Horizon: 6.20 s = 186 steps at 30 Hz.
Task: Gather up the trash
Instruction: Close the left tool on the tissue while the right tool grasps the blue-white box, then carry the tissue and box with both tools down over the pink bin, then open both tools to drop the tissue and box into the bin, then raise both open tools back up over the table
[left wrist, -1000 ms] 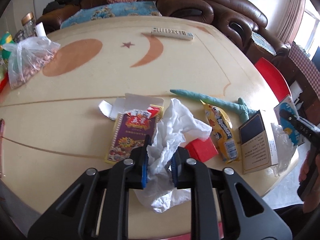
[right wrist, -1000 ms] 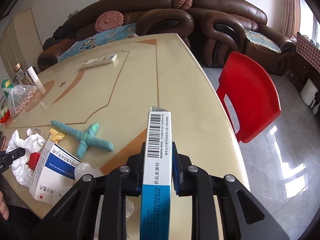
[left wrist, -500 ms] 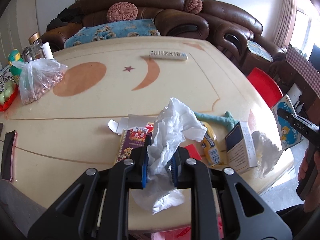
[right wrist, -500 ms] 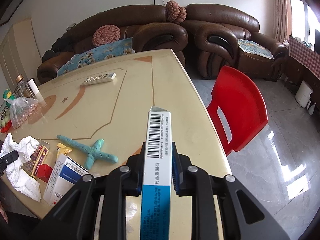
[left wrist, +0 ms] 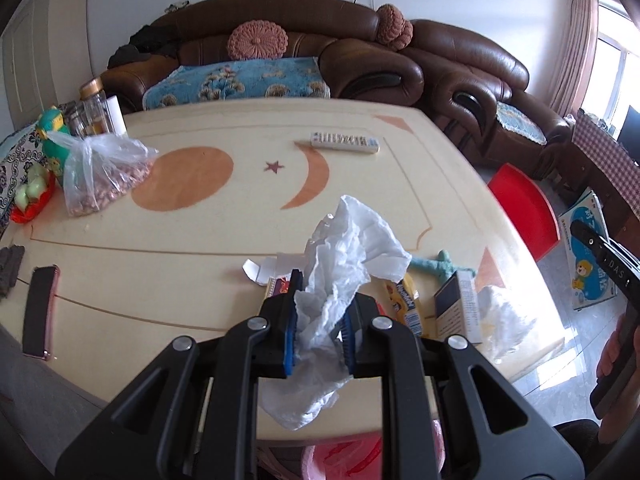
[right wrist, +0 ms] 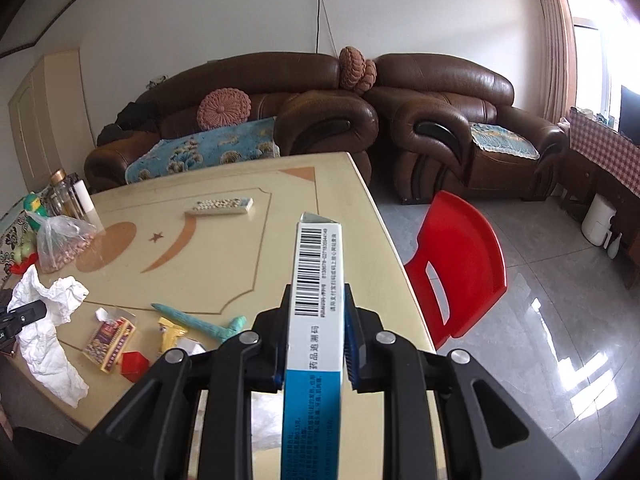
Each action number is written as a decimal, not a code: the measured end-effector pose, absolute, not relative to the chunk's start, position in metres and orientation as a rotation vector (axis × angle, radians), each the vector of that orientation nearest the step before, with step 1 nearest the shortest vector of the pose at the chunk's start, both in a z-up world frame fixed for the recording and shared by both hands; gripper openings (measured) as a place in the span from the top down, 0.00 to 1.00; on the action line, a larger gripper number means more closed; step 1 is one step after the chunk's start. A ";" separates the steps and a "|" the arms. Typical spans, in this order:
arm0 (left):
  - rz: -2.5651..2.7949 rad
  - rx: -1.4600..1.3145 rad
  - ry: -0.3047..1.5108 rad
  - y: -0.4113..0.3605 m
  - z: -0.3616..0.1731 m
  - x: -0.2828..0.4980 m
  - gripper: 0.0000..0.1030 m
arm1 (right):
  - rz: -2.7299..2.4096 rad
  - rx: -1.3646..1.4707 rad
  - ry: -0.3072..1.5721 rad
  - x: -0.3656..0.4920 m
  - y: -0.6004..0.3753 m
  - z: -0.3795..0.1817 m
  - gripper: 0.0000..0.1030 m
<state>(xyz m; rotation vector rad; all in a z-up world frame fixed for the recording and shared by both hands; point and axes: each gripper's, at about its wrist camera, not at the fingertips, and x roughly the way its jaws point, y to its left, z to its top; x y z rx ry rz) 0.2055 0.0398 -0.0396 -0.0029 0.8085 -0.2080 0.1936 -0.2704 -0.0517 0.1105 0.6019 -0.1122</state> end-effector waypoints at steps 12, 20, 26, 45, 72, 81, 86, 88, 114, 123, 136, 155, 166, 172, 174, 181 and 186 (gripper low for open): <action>-0.243 0.017 0.740 0.039 0.009 0.138 0.82 | -0.022 0.058 0.549 0.125 -0.221 -0.007 0.79; -0.266 0.032 0.727 0.033 0.015 0.099 0.82 | 0.011 0.024 0.541 0.076 -0.192 -0.002 0.79; -0.289 0.049 0.722 0.028 0.014 0.075 0.82 | 0.031 -0.006 0.553 0.045 -0.177 -0.006 0.79; -0.355 0.089 0.750 0.017 -0.015 0.034 0.82 | 0.093 -0.009 0.629 0.005 -0.152 -0.038 0.79; -0.401 0.094 0.963 -0.013 -0.124 0.044 0.82 | 0.157 -0.004 0.848 0.032 -0.134 -0.145 0.79; -0.389 0.082 1.061 -0.013 -0.166 0.058 0.82 | 0.166 0.011 0.944 0.048 -0.136 -0.188 0.79; -0.374 0.075 1.113 -0.013 -0.188 0.066 0.82 | 0.160 0.023 1.008 0.058 -0.139 -0.215 0.79; -0.368 0.064 1.133 -0.012 -0.198 0.070 0.82 | 0.160 0.029 1.034 0.062 -0.140 -0.228 0.79; -0.268 -0.044 1.410 -0.013 -0.313 0.123 0.82 | 0.240 0.056 1.343 0.104 -0.132 -0.355 0.79; -0.218 0.016 1.430 -0.013 -0.322 0.127 0.61 | 0.268 0.074 1.336 0.108 -0.134 -0.362 0.69; -0.170 0.093 1.415 -0.016 -0.317 0.127 0.47 | 0.246 0.085 1.325 0.106 -0.136 -0.357 0.52; -0.148 0.168 1.365 -0.016 -0.308 0.112 0.42 | 0.205 0.133 1.307 0.103 -0.152 -0.343 0.52; -0.189 0.173 1.192 -0.001 -0.210 0.080 0.37 | 0.162 0.161 1.082 0.072 -0.168 -0.243 0.33; -0.181 0.183 1.006 0.009 -0.127 0.069 0.35 | 0.165 0.125 0.879 0.051 -0.168 -0.148 0.32; -0.181 0.175 0.965 0.011 -0.104 0.067 0.35 | 0.169 0.118 0.835 0.048 -0.166 -0.122 0.32; -0.174 0.142 0.886 0.018 -0.047 0.072 0.35 | 0.168 0.101 0.719 0.045 -0.169 -0.053 0.32; -0.165 0.143 0.854 0.018 -0.022 0.078 0.35 | 0.162 0.101 0.674 0.050 -0.172 -0.027 0.32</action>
